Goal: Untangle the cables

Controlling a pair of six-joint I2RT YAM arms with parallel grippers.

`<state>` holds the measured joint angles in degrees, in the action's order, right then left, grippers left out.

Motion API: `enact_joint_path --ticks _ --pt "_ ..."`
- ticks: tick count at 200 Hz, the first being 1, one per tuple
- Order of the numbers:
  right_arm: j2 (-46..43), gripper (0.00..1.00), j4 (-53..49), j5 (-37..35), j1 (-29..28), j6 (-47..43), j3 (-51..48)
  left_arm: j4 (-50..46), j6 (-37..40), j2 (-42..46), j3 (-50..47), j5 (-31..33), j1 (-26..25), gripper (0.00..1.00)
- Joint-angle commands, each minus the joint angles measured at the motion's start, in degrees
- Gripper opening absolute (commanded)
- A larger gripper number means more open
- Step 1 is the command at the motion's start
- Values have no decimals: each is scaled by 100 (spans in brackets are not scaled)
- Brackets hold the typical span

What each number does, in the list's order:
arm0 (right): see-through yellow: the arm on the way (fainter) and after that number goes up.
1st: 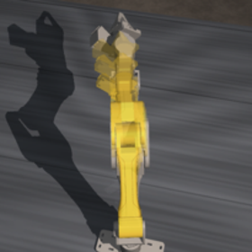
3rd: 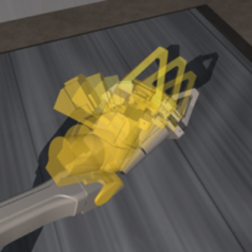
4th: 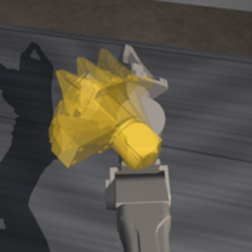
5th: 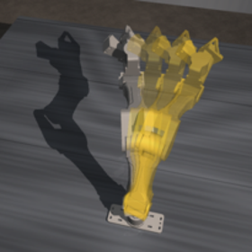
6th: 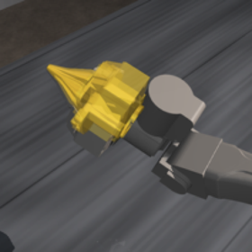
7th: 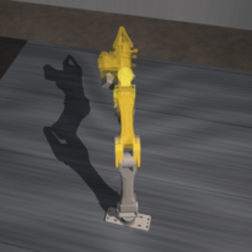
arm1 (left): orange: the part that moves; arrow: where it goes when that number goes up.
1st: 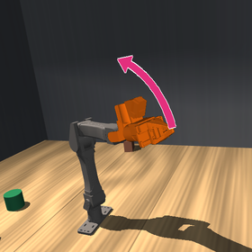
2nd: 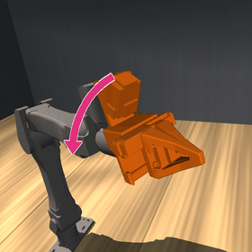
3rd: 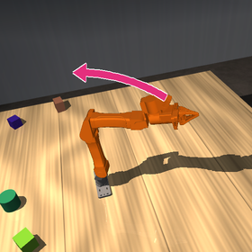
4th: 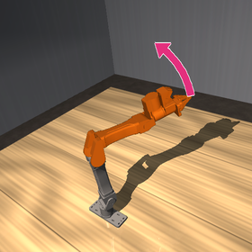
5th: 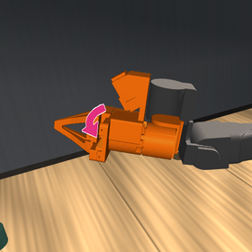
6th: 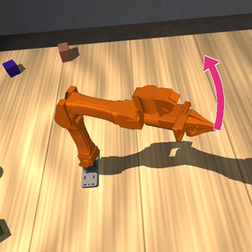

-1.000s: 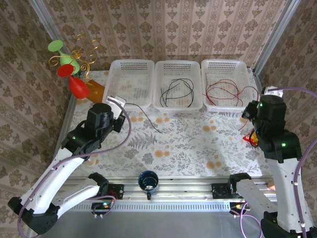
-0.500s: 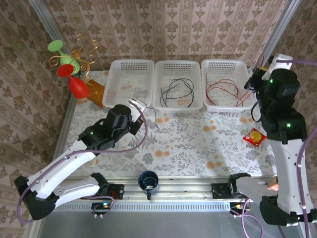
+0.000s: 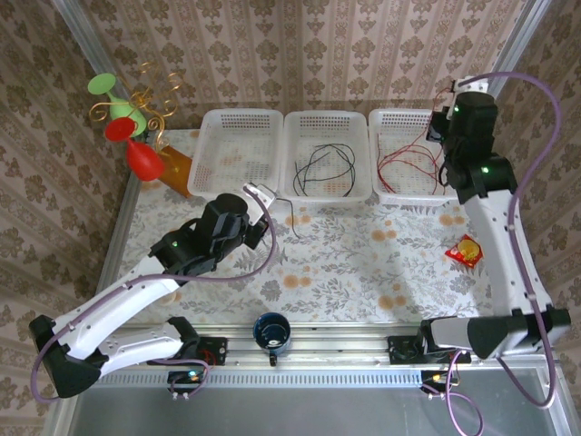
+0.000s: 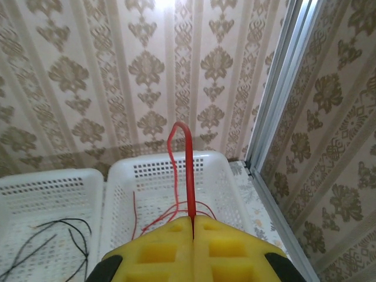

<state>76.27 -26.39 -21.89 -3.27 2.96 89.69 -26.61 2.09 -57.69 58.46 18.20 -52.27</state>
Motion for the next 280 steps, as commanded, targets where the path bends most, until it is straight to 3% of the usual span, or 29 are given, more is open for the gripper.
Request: enact_joint_path --ticks 1,92,157,195,280 --pt "298 0 286 -371 28 -33 -301 -60 -92 63 112 123 -74 0" --pt "2369 0 -407 1200 377 696 -472 -268 -93 65 174 140 -232 0" --pt "3699 0 -878 1253 388 627 38 -205 -94 44 187 72 -310 0" --pt "3976 0 -983 1135 405 645 517 -193 -138 40 178 88 -354 0" --pt "5413 0 -1772 353 526 916 2470 -205 -192 -41 297 206 -598 0"
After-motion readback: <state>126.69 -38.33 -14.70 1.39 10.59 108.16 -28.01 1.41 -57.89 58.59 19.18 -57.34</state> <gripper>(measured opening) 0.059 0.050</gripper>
